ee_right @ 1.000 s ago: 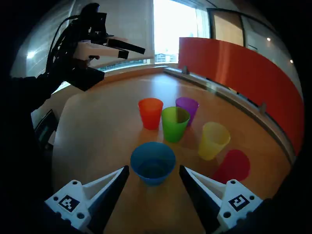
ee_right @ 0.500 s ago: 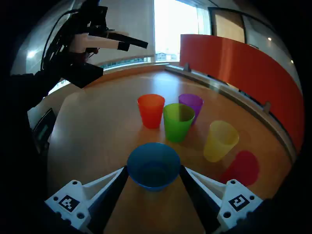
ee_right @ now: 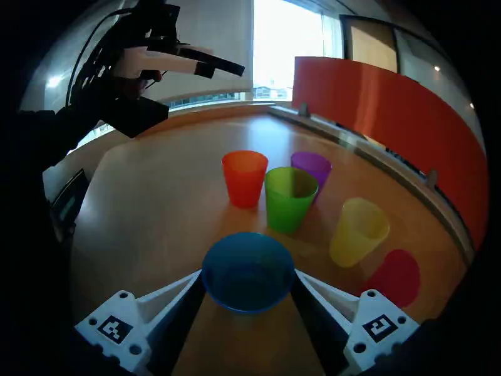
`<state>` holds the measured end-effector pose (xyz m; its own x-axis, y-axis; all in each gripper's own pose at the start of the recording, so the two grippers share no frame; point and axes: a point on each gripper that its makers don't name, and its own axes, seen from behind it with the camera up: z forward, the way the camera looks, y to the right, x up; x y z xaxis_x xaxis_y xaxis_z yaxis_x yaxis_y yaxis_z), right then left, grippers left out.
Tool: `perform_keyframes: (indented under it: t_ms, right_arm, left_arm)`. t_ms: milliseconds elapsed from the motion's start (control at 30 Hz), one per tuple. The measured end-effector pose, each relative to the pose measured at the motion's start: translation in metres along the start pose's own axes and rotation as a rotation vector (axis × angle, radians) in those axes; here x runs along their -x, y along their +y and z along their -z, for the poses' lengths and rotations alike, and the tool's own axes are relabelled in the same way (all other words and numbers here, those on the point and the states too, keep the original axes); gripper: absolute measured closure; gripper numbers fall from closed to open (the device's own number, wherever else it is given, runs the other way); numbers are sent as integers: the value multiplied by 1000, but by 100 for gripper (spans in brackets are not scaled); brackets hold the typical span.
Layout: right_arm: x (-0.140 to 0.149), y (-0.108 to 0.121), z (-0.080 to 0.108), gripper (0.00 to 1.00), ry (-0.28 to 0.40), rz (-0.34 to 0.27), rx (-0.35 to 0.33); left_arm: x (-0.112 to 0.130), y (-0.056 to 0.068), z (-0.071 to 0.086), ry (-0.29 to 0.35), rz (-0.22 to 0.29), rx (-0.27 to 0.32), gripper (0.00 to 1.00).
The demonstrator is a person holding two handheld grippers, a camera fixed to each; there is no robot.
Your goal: Pour water
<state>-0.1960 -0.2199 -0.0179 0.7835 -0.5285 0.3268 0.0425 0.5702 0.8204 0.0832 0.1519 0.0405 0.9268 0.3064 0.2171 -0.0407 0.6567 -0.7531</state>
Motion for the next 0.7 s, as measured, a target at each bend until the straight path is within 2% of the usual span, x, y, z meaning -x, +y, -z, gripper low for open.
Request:
perform_keyframes:
  t_ms: [367, 700]
  right_arm:
    - [-5, -1, 8, 10, 24, 28, 6]
    - [-34, 3, 37, 9, 92, -9, 14]
  left_arm:
    - [3, 1, -3, -4, -6, 4, 2]
    - [2, 4, -8, -9, -10, 10, 2]
